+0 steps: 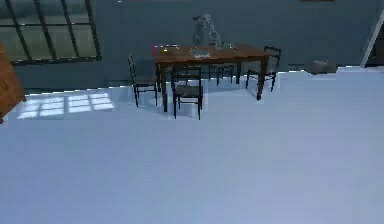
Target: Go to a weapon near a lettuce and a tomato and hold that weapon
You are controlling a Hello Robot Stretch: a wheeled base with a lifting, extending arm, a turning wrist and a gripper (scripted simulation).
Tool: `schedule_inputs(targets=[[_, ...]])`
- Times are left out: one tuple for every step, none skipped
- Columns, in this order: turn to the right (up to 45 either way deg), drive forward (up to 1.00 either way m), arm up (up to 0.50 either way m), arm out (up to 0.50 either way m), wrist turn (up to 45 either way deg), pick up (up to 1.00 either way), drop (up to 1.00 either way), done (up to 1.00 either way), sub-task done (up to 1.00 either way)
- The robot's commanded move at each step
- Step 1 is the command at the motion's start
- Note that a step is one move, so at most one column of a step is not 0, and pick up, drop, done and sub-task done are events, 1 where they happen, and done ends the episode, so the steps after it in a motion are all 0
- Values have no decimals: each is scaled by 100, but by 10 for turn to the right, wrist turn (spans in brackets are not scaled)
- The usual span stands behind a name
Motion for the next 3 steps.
schedule_inputs(targets=[[180, 0, 0, 0, 0, 0, 0, 0, 0], [0, 100, 0, 0, 0, 0, 0, 0, 0], [120, 0, 0, 0, 0, 0, 0, 0, 0]])
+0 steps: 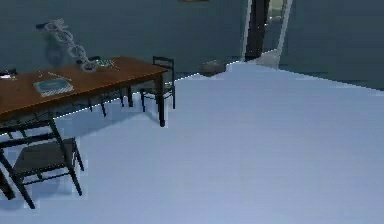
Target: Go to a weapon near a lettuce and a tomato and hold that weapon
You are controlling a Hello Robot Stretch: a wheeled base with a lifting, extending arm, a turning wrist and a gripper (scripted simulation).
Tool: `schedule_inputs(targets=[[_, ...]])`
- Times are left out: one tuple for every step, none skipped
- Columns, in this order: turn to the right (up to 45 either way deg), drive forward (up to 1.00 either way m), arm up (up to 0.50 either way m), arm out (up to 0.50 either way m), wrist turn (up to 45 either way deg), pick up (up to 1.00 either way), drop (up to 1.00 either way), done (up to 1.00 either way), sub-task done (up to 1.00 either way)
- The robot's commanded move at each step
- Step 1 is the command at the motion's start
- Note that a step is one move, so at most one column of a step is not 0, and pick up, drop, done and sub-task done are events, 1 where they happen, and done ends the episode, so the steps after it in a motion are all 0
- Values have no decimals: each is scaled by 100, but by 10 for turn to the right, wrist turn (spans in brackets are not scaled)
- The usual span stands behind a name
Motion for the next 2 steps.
schedule_inputs(targets=[[0, 5, 0, 0, 0, 0, 0, 0, 0], [180, 0, 0, 0, 0, 0, 0, 0, 0]])
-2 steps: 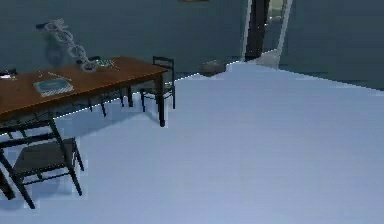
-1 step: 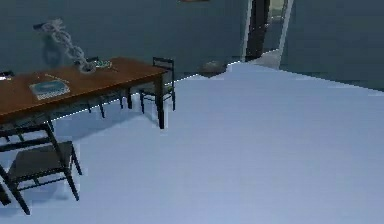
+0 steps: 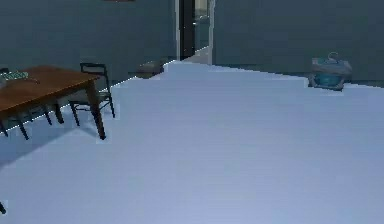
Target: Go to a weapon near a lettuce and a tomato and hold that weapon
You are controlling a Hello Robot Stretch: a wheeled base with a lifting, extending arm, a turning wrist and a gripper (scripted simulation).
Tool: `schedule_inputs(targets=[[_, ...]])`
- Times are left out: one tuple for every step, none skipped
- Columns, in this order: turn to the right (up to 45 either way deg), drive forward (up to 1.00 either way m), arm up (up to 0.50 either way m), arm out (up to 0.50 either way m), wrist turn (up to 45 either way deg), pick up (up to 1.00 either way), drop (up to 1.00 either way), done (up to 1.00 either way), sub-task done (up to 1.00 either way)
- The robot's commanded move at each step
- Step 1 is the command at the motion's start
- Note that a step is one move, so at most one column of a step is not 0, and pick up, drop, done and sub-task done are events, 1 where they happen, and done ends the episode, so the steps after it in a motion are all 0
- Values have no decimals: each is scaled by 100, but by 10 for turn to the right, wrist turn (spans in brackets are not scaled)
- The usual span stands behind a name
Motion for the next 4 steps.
schedule_inputs(targets=[[0, 100, 0, 0, 0, 0, 0, 0, 0], [0, 100, 0, 0, 0, 0, 0, 0, 0], [0, 100, 0, 0, 0, 0, 0, 0, 0], [0, 100, 0, 0, 0, 0, 0, 0, 0]])
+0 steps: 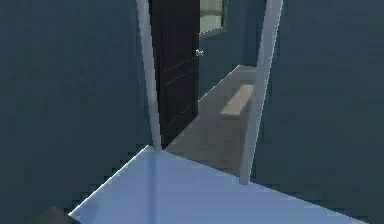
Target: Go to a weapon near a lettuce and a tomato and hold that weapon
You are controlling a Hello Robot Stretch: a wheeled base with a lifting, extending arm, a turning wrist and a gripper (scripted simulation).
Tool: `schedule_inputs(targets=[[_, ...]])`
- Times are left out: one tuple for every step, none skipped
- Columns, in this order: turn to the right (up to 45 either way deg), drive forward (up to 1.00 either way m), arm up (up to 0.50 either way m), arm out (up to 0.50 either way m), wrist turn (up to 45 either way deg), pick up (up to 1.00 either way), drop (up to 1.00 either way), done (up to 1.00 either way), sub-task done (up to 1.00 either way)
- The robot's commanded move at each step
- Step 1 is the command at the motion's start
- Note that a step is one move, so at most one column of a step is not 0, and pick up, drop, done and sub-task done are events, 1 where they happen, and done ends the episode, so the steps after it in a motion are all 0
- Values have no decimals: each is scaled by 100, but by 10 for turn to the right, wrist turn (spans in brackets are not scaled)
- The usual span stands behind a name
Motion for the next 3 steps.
schedule_inputs(targets=[[0, 100, 0, 0, 0, 0, 0, 0, 0], [360, 0, 0, 0, 0, 0, 0, 0, 0], [0, 5, 0, 0, 0, 0, 0, 0, 0]])
